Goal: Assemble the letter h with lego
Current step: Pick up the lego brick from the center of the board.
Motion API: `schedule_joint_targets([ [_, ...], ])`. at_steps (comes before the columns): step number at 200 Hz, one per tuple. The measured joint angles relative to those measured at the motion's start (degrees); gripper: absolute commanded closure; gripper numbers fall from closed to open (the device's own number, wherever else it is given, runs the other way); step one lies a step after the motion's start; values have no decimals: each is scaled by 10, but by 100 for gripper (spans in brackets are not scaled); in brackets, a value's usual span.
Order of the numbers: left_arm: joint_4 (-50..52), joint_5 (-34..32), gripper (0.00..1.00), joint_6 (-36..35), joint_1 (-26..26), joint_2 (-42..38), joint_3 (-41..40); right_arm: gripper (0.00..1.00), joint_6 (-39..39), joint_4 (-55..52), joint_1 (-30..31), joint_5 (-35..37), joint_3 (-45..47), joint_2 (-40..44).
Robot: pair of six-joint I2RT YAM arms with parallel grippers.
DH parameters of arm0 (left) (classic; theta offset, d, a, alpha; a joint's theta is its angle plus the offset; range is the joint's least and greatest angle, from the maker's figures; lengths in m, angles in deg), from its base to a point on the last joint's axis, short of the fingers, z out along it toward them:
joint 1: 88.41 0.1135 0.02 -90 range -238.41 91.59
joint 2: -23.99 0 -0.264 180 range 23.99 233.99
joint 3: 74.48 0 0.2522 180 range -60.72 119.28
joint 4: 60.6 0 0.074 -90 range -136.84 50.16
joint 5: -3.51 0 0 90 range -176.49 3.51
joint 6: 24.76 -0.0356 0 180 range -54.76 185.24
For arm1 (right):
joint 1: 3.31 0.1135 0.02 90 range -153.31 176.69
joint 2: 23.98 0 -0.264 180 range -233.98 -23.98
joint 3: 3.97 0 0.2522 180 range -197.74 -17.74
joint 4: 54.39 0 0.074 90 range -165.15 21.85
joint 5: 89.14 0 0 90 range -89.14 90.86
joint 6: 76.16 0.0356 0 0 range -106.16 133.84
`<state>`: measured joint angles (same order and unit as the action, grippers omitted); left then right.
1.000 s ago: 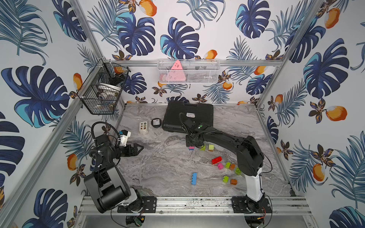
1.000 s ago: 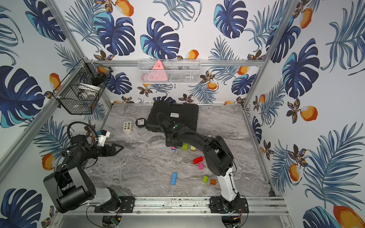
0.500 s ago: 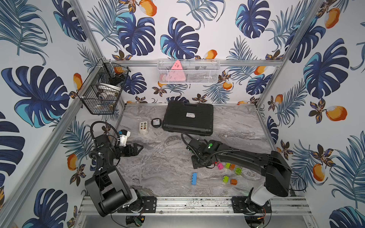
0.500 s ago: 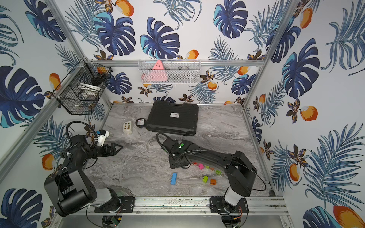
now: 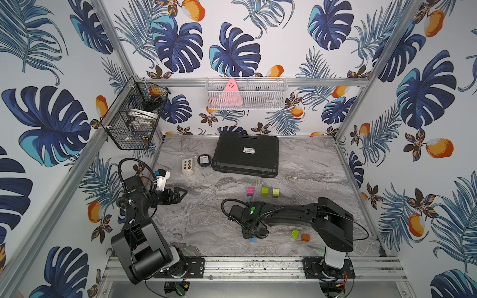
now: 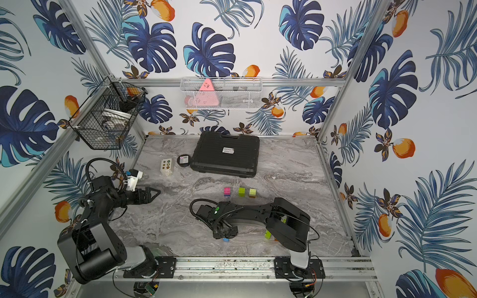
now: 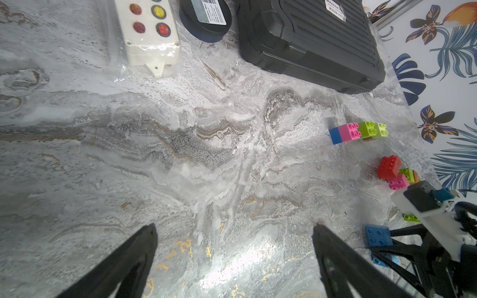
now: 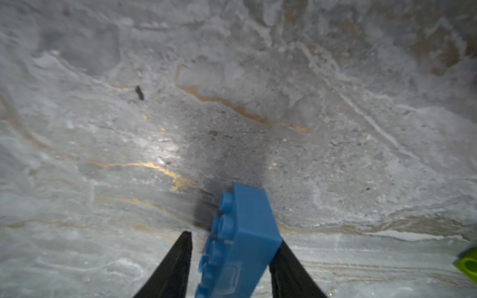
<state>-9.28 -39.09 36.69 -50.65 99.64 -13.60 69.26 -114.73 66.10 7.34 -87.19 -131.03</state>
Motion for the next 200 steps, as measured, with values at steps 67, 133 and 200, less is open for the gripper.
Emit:
schedule_joint_targets([
  [67,0,0,1,0,0,-2,-2,75,-23,68,-20,-3,-9,11],
  [133,-1,0,1,0,0,-2,-2,73,-100,273,-88,-162,-29,-57],
  [200,-1,0,1,0,0,-4,-3,60,-109,355,-133,-196,53,-26],
])
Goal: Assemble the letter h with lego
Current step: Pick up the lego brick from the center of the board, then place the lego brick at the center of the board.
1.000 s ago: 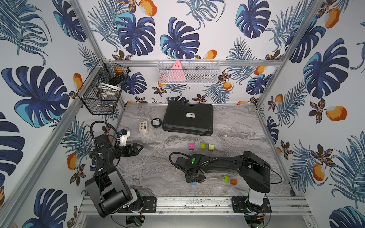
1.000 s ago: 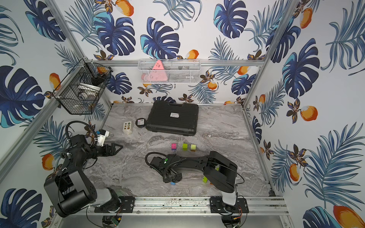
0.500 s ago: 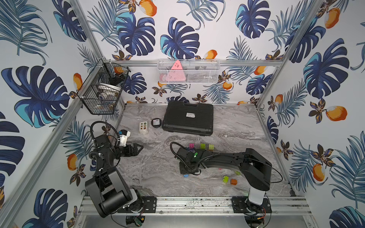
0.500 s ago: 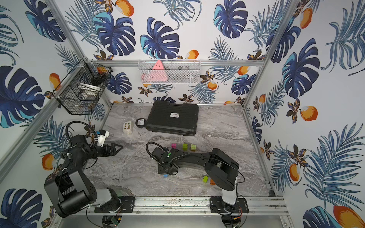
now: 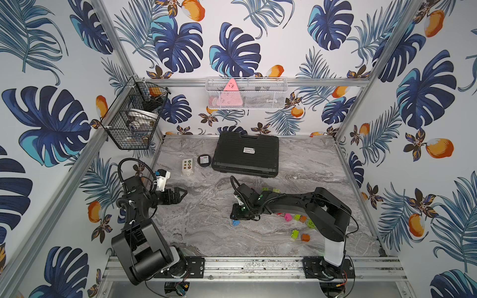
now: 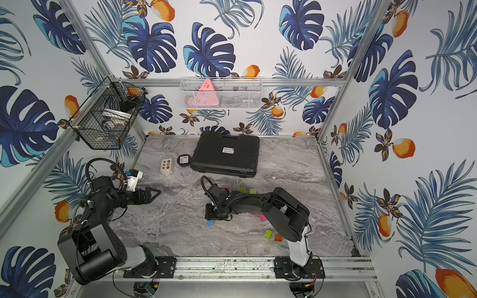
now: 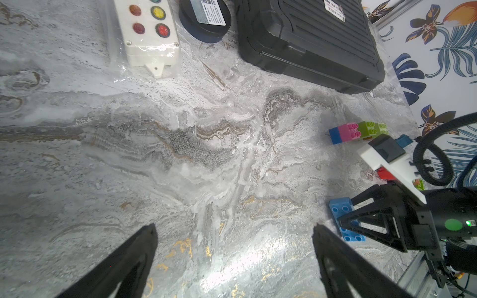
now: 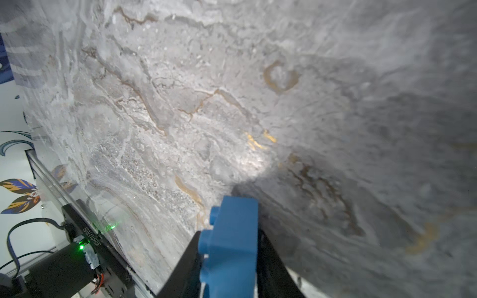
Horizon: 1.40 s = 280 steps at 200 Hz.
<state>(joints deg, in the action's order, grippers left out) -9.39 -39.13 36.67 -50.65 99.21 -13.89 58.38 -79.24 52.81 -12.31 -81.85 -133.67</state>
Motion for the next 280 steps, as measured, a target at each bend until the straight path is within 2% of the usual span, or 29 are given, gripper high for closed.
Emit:
schedule_joint_targets([
  [30,-2,0,1,1,0,2,0,55,0,23,-6,-6,23,10],
  [52,-2,-1,1,1,0,2,0,64,0,35,-8,-6,34,13],
  [101,4,5,1,-12,-1,-5,0,70,0,69,-19,-28,59,29],
  [140,11,37,1,-64,-28,-85,-13,71,-2,25,-19,-23,65,59],
  [174,62,116,1,-158,-69,-139,13,71,8,21,-30,-32,70,121],
  [206,184,209,1,-354,-128,-121,52,71,39,51,-50,-80,71,147],
  [220,211,231,1,-405,-164,-112,53,71,48,60,-54,-99,63,152],
  [250,184,233,1,-413,-239,-96,48,71,73,93,-54,-136,59,157],
  [280,133,209,1,-384,-298,-80,44,71,91,118,-56,-163,52,153],
])
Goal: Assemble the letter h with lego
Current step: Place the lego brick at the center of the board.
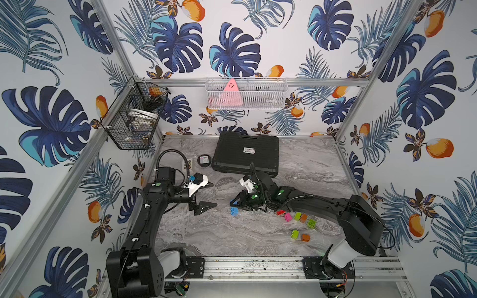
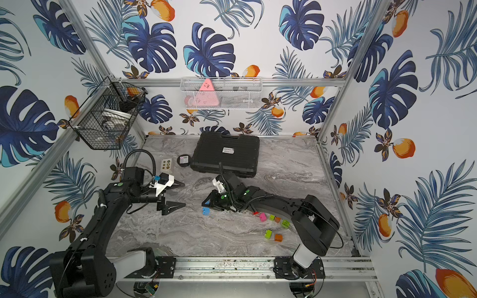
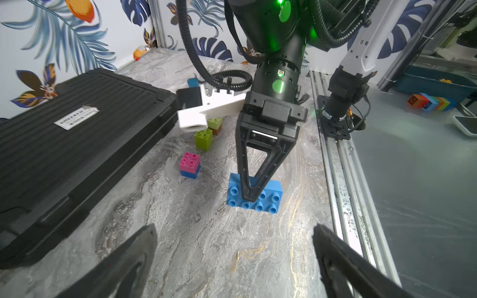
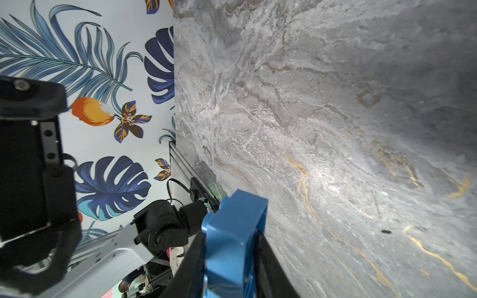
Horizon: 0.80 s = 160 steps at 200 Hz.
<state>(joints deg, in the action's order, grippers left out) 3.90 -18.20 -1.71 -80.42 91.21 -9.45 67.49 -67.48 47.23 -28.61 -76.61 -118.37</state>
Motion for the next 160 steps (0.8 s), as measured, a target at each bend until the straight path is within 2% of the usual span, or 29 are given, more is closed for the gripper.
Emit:
schedule_joint_targets([
  [38,-17,-29,1,-9,-75,32,9,71,14,8,0,-19,-19,-11],
  [68,-61,-104,1,-5,-159,33,-15,72,27,14,2,-26,-24,-14],
  [90,-89,-137,1,-2,-176,36,-21,72,29,3,4,-27,-36,-16],
  [129,-162,-172,1,56,-191,40,-41,72,29,3,12,-30,-47,-21],
  [137,-175,-176,4,58,-193,42,-42,72,29,2,12,-30,-49,-21],
  [160,-181,-183,22,72,-200,43,-42,71,30,3,11,-26,-50,-23],
])
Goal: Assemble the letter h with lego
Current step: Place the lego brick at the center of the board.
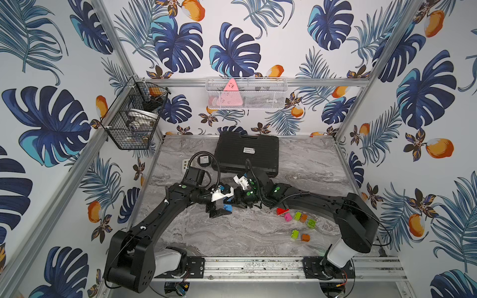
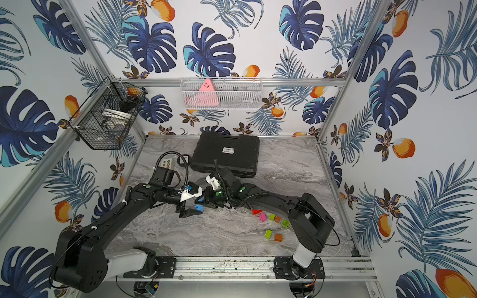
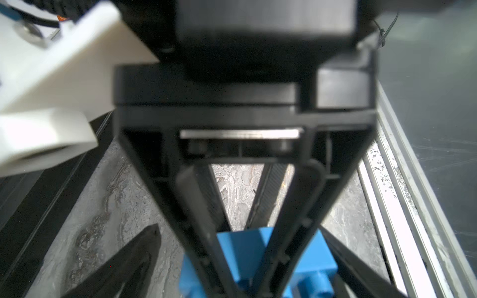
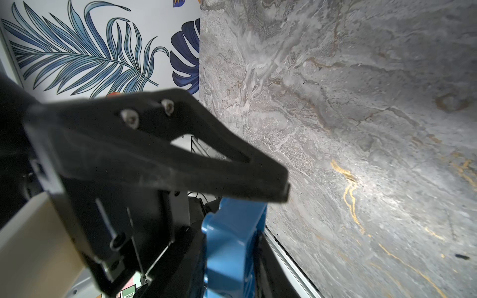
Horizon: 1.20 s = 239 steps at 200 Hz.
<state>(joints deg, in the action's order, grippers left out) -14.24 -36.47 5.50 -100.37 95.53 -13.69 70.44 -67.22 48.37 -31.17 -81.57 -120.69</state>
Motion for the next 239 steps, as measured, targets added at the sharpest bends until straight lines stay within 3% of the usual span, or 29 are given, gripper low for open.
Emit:
schedule_joint_targets([
  [17,8,0,36,5,-1,1,2,69,-1,-1,0,8,-4,-3],
  [61,10,-6,52,28,-4,1,3,65,4,3,-1,10,-3,-6],
  [92,3,-6,53,31,-7,2,3,49,5,7,-6,9,12,0],
  [123,-44,-21,53,66,-21,16,-14,40,6,-8,-22,31,51,40],
  [178,-122,-162,53,124,-99,106,-29,40,14,-125,-122,177,180,173],
  [218,-151,-287,52,166,-165,195,7,40,5,-224,-135,287,186,253],
  [239,-149,-327,46,180,-185,237,32,39,-9,-269,-140,331,172,266],
])
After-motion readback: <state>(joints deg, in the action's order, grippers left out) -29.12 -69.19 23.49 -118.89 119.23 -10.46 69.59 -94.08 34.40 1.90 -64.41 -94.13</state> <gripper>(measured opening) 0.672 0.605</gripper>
